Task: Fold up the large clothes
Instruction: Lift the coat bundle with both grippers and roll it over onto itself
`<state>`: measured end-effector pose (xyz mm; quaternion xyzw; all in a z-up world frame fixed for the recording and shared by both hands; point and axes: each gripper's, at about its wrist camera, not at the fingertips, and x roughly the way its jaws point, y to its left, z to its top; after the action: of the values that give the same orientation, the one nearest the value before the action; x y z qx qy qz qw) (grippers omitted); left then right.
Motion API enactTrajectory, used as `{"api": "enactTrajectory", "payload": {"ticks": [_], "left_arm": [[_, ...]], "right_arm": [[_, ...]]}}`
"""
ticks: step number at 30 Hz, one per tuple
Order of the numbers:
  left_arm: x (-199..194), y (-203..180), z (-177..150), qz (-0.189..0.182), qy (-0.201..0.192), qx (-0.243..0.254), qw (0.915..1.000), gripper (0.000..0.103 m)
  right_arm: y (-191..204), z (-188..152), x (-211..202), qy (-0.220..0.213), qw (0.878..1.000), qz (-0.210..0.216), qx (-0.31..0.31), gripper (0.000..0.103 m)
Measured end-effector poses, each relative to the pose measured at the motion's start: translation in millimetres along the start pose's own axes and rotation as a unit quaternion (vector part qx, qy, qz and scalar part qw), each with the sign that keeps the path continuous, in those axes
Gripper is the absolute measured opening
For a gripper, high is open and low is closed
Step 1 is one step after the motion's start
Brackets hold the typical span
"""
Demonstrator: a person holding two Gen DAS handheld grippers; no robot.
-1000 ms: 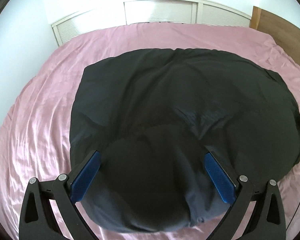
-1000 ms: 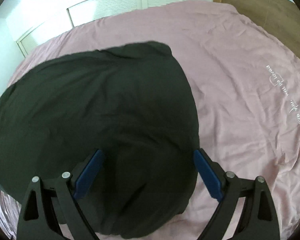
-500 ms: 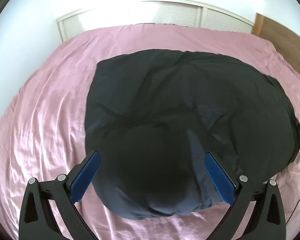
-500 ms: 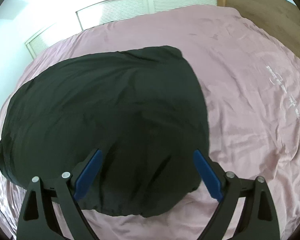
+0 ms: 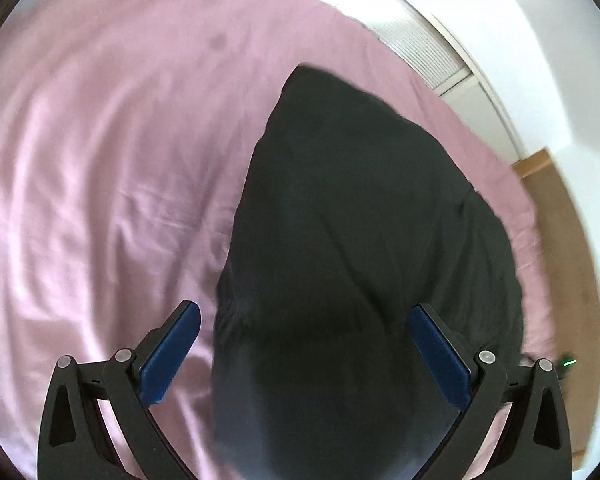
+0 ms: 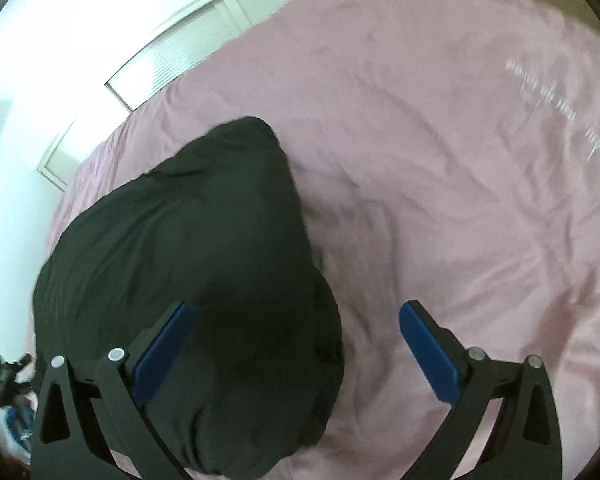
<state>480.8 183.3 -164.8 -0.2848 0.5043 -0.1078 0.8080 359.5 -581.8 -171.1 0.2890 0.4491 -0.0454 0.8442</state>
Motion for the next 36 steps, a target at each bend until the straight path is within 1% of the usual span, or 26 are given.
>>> {"api": "enactTrajectory", "payload": {"ticks": [2, 4, 5, 6, 8, 11, 14, 17, 18, 22, 26, 29, 30, 32, 36], "left_arm": [[14, 9, 3, -0.029, 0.021, -0.014, 0.9993, 0.102], [30, 15, 0, -0.057, 0.041, -0.024, 0.9972, 0.102], [34, 16, -2, -0.069, 0.046, -0.027, 0.9962, 0.102], [42, 18, -5, -0.087, 0.054, -0.033, 0.9942, 0.102], [49, 18, -6, -0.109, 0.062, -0.038, 0.9914, 0.102], [59, 24, -8, -0.131, 0.073, -0.051, 0.9874, 0.102], [65, 31, -11, -0.146, 0.086, -0.066, 0.9834, 0.102], [71, 35, -14, -0.152, 0.097, -0.063, 0.9815, 0.102], [83, 38, -9, -0.153, 0.1, -0.062, 0.9811, 0.102], [96, 40, -13, -0.159, 0.114, -0.067, 0.9785, 0.102], [98, 45, -15, -0.169, 0.115, -0.066, 0.9766, 0.102], [101, 48, -11, -0.168, 0.118, -0.068, 0.9764, 0.102], [104, 45, -5, -0.166, 0.12, -0.069, 0.9763, 0.102], [107, 42, -4, -0.16, 0.121, -0.071, 0.9772, 0.102], [109, 31, -7, -0.14, 0.112, -0.058, 0.9821, 0.101]], "right_arm": [[-11, 5, 12, 0.015, 0.999, 0.022, 0.024, 0.103], [-24, 9, 27, 0.027, 0.995, 0.079, 0.048, 0.103], [-27, 10, 31, 0.031, 0.993, 0.101, 0.056, 0.103], [-30, 10, 39, 0.037, 0.988, 0.135, 0.062, 0.103], [-29, 8, 47, 0.048, 0.985, 0.158, 0.057, 0.103], [-21, 1, 68, 0.08, 0.978, 0.188, 0.038, 0.103], [-16, -3, 83, 0.082, 0.975, 0.202, 0.03, 0.103], [-13, -3, 101, 0.109, 0.968, 0.223, 0.041, 0.103], [-11, -4, 108, 0.118, 0.964, 0.233, 0.047, 0.103], [2, -4, 122, 0.131, 0.961, 0.243, 0.03, 0.103], [6, -4, 135, 0.134, 0.959, 0.248, 0.031, 0.103], [3, -11, 135, 0.137, 0.958, 0.246, 0.046, 0.103], [4, -12, 138, 0.141, 0.958, 0.246, 0.05, 0.103], [7, -14, 143, 0.15, 0.956, 0.246, 0.053, 0.103], [17, -13, 151, 0.159, 0.953, 0.25, 0.059, 0.103]]}}
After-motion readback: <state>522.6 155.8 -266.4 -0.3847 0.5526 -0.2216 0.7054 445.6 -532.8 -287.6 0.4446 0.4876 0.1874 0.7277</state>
